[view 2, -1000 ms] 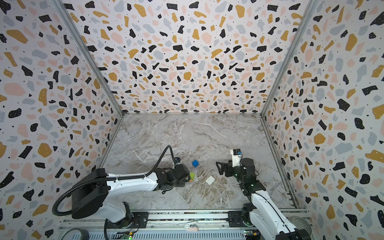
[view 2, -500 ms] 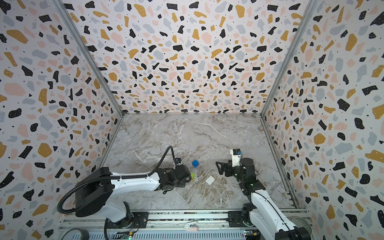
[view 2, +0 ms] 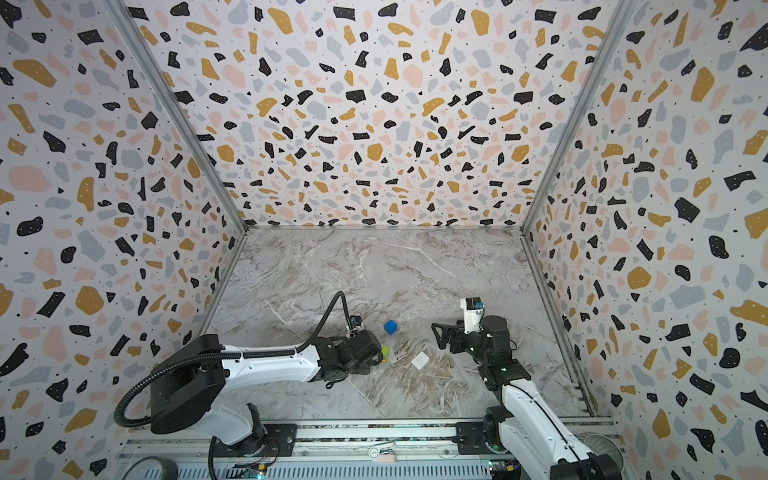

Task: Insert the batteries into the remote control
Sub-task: 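Lower the orange battery into the remote's compartment and open the left gripper, then move the right gripper over the compartment while the left gripper shifts aside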

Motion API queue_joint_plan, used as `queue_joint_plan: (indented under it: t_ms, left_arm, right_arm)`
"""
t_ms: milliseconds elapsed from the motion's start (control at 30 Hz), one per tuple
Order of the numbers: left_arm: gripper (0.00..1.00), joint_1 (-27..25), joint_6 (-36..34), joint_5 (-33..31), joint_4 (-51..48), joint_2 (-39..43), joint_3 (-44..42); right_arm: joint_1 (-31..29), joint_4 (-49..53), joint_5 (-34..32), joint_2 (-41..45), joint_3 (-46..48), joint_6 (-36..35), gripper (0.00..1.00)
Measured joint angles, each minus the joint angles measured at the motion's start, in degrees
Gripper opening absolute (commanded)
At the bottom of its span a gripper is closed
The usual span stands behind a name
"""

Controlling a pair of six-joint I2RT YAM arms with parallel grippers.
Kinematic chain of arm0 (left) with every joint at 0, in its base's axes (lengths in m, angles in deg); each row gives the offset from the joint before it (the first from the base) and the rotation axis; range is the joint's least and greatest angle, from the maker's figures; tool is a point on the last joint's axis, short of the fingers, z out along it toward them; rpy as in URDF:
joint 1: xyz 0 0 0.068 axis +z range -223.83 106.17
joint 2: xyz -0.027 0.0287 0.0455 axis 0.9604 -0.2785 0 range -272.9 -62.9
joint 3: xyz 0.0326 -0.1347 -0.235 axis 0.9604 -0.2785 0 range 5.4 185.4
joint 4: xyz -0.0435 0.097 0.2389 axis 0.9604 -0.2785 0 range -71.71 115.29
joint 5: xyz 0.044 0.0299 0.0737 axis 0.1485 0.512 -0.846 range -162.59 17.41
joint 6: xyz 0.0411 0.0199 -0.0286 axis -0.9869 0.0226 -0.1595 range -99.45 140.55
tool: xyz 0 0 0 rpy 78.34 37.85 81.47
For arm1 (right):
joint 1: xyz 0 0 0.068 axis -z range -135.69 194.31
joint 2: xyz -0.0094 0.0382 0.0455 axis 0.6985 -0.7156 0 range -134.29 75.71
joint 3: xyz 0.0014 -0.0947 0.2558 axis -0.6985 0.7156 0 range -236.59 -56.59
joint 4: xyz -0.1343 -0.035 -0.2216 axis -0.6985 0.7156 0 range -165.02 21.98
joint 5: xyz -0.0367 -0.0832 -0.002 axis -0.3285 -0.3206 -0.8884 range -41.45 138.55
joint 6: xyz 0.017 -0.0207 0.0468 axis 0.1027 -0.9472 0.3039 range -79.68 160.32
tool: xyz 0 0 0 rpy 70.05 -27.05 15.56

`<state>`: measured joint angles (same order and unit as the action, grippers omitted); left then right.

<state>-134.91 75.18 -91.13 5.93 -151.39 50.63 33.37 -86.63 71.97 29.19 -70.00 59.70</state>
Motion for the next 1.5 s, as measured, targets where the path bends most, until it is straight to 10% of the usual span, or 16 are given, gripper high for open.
queue_joint_plan:
  t_ms: [1133, 1500]
  left_arm:
    - [0.35, 0.0, -1.3, -0.7, -2.9, 1.2, 1.4]
    - [0.37, 1.7, -3.0, -0.2, -5.1, 12.9, 1.5]
  right_arm:
    - [0.1, 0.1, 0.0, -0.7, -1.7, -0.5, 0.98]
    - [-0.8, 0.9, 3.3, -0.5, -4.2, -4.0, 0.97]
